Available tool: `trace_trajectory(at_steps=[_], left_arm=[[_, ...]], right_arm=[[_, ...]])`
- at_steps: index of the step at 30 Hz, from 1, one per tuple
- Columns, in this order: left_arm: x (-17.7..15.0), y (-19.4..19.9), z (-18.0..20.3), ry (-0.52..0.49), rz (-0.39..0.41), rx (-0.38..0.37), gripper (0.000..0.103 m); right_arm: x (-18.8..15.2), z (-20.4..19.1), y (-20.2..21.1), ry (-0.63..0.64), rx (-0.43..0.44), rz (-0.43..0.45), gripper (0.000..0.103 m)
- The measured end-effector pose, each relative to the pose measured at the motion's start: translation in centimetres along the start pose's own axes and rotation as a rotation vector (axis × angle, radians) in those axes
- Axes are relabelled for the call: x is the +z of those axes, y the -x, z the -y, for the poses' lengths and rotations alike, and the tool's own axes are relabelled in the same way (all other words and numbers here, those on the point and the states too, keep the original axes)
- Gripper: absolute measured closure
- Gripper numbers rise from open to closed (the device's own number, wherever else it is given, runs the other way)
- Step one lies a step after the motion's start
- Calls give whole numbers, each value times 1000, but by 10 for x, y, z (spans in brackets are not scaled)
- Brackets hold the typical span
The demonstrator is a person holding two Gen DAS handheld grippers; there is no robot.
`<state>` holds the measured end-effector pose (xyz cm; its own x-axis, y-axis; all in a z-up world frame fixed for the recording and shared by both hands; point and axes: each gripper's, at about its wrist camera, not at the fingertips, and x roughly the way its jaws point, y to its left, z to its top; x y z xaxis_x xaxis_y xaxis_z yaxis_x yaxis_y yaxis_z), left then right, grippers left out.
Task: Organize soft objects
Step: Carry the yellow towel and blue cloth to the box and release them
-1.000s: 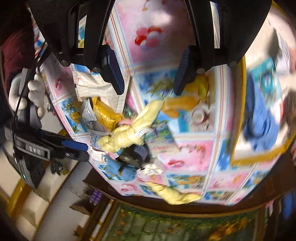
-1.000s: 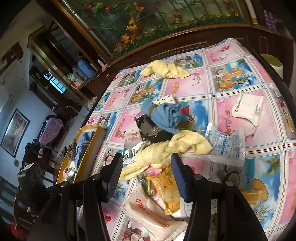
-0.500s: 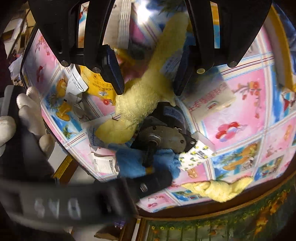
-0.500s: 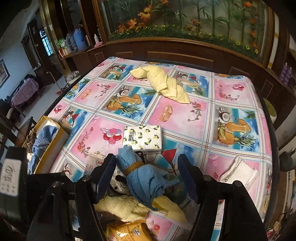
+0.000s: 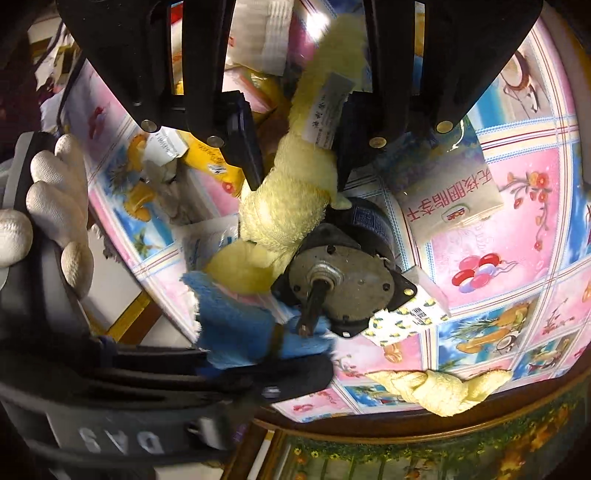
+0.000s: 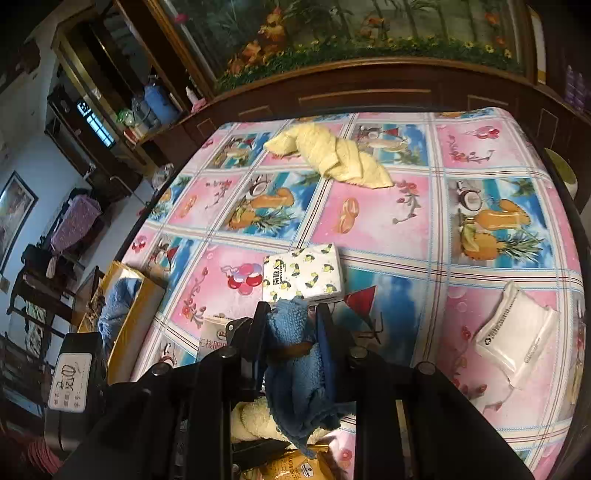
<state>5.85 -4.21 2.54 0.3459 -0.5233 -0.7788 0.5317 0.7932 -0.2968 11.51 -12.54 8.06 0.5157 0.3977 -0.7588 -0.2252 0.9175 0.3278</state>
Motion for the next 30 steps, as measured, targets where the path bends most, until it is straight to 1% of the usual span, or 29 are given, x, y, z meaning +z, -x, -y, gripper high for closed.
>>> trace_trajectory(at_steps=[3,4,6,8,13,15,18,21,24,26,30], left_arm=[[0,19,1,20,52,-15,69],[0,25,4,20,70,-16,75],[-3,39,7,23,99,-18,75],[-5,55,11,30,132,-35,75],[-21,96,13,53,202,-71,75],[-31,115,12,71,224,-81,75],[-52,148,4,119,265,-76,75],[-79,180,-15,184,307,-30,75],[-113,210,-39,260,332,54,75],[-136,227,-61,321,332,111,75],[-177,248,-98,421,337,249,75]], right_arm=[[-2,4,27,-38,2,71,79],[-3,4,36,-41,-4,91,79],[-8,3,54,-50,-4,121,79],[-15,-1,67,-53,-4,143,79],[-38,-13,92,-47,-5,177,79],[-49,-18,99,-53,15,185,79],[-62,-35,106,-45,64,184,79],[-71,-62,102,-17,114,169,79],[-76,-98,86,18,189,133,79],[-80,-124,72,44,231,112,79],[-86,-174,37,85,299,52,79]])
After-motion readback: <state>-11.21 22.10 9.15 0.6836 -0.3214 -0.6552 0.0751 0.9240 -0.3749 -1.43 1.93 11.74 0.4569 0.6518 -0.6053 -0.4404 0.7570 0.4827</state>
